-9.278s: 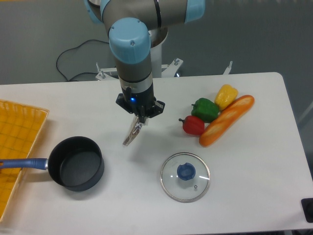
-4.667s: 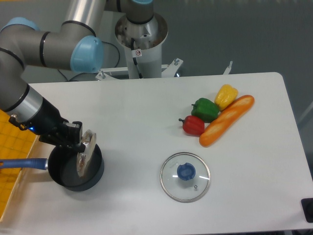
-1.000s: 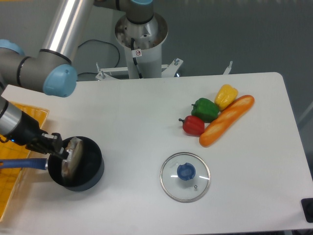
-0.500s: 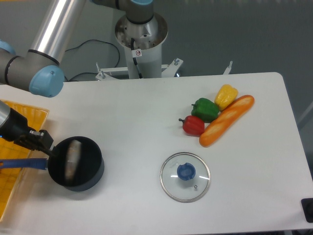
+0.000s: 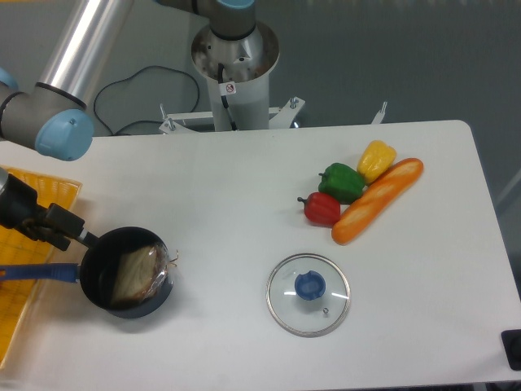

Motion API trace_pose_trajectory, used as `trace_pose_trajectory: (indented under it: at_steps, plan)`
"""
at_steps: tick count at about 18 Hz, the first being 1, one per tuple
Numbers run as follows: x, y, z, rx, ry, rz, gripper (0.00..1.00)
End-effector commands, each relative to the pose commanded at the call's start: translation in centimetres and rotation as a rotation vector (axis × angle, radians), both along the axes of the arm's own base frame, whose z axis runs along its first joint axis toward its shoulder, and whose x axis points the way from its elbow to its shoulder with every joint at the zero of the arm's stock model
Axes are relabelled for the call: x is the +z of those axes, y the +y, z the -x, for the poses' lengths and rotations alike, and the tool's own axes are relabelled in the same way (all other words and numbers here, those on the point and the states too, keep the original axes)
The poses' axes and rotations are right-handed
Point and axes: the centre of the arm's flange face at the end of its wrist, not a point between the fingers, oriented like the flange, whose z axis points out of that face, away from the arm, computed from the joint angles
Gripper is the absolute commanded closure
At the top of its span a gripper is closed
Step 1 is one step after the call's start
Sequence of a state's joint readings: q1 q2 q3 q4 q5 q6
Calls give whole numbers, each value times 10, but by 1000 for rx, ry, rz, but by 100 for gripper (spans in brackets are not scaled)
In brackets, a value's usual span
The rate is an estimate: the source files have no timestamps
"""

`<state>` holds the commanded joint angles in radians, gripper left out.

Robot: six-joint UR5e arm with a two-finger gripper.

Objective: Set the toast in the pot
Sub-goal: 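Open the gripper to release the toast in the saucepan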

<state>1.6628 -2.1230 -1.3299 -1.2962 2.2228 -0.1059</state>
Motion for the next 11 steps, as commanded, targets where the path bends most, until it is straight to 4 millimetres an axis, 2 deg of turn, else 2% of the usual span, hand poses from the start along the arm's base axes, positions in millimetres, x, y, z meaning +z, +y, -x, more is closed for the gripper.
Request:
trace_pose_trajectory:
  at_steps: [2,11]
  plan:
    - [1,1,6,10,-27,-22,0]
    - [41,-9,90,25,-272,-108,0]
